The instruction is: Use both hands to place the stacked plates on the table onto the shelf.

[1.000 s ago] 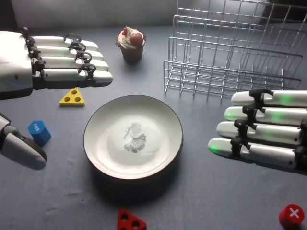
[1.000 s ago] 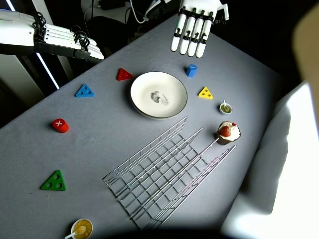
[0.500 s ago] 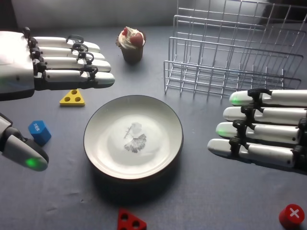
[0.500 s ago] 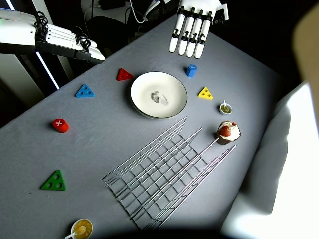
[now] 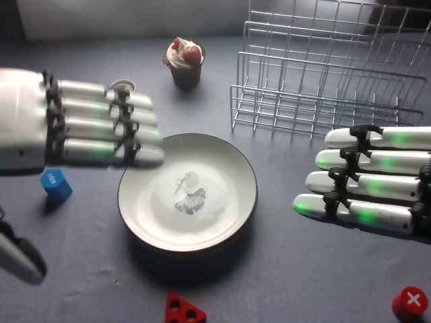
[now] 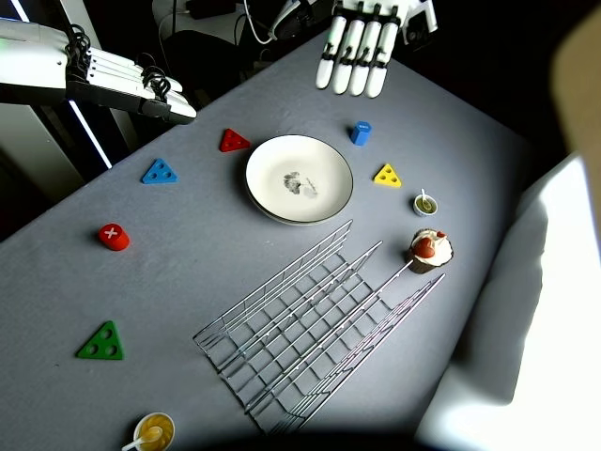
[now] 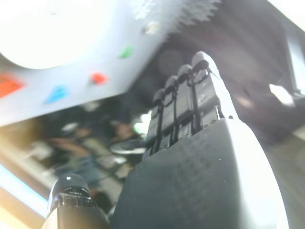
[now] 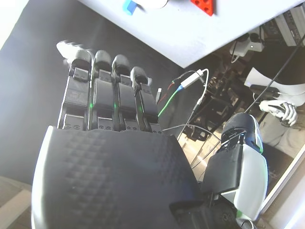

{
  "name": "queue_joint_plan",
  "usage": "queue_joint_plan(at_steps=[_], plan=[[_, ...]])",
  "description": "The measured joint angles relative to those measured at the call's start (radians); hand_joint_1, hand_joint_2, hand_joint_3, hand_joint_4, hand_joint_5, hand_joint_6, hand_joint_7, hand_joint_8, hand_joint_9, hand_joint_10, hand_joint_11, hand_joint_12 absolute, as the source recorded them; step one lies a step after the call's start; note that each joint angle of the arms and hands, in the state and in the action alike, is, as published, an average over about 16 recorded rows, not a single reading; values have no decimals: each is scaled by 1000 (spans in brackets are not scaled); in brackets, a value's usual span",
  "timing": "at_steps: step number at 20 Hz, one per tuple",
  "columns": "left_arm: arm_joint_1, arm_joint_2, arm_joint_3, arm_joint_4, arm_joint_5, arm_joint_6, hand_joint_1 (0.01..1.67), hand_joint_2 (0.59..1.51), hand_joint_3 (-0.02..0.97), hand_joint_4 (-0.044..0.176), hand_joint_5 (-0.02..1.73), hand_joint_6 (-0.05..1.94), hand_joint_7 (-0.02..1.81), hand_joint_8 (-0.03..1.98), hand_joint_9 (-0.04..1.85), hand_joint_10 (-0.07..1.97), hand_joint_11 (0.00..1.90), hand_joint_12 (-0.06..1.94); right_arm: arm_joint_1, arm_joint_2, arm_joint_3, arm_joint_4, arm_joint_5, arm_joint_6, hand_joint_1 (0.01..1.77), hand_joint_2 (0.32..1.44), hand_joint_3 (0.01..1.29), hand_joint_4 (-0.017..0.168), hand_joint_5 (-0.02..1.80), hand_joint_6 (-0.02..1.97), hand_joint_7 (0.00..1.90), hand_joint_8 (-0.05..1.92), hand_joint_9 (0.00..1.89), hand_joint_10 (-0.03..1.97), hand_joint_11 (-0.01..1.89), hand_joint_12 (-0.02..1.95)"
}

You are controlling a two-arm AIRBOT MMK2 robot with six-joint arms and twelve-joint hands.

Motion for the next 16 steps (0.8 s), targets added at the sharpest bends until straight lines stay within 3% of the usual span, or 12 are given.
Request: queue_joint_plan(at_steps=[9,16], plan=[[-48,-36,96,133,-113,-70,21,877,16,-1,71,6,99,8,92,0,80,39,1,-3,0,5,-10,0,33,912,15,7,146,0,201,-1,195,-1,170,29],[-58,-83,145,280,-168,-88,20,884,16,2,73,7,108,8,107,0,92,39,4,-6,1,6,-17,0,33,936,15,7,164,-1,222,-2,218,4,195,29]])
